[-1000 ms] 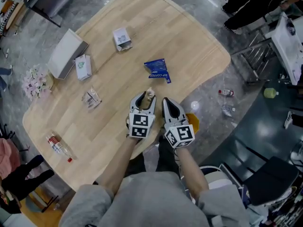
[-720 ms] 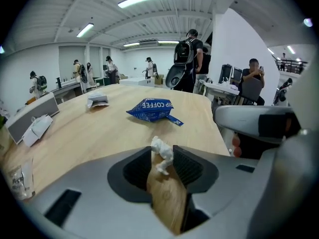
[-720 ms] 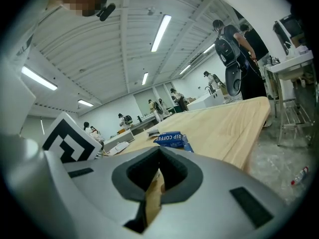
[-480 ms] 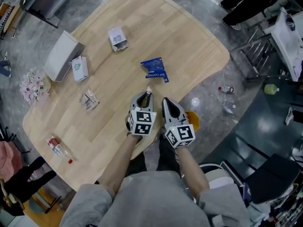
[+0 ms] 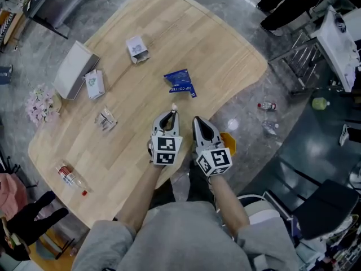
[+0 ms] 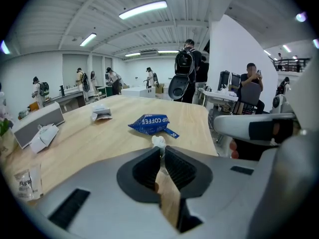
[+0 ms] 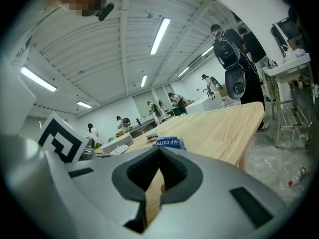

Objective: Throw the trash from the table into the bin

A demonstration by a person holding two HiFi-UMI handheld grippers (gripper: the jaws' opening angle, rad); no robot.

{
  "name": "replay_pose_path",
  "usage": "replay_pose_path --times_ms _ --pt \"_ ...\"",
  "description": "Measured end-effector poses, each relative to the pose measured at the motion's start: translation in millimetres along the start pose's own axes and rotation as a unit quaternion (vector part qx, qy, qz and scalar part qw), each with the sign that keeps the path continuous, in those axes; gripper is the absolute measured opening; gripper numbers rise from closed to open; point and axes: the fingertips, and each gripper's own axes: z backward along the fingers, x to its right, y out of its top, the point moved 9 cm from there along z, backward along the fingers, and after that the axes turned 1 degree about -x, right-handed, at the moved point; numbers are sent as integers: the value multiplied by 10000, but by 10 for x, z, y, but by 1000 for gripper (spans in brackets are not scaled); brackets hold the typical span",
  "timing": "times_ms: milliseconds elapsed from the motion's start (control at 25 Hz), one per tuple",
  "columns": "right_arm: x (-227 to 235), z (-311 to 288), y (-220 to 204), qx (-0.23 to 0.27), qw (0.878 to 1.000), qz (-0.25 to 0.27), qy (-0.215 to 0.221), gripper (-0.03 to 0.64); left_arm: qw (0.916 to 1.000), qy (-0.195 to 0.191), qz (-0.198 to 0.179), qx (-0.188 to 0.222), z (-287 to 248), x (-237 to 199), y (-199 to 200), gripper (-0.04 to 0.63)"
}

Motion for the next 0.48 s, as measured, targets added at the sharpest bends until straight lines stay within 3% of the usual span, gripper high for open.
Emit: replay_pose_path --times_ms 240,480 --pt "-72 174 272 179 9998 102 30 5 9981 24 -65 606 377 113 241 35" --pt "-216 369 635 548 9981 269 116 5 9885 -15 -211 1495 817 215 625 35"
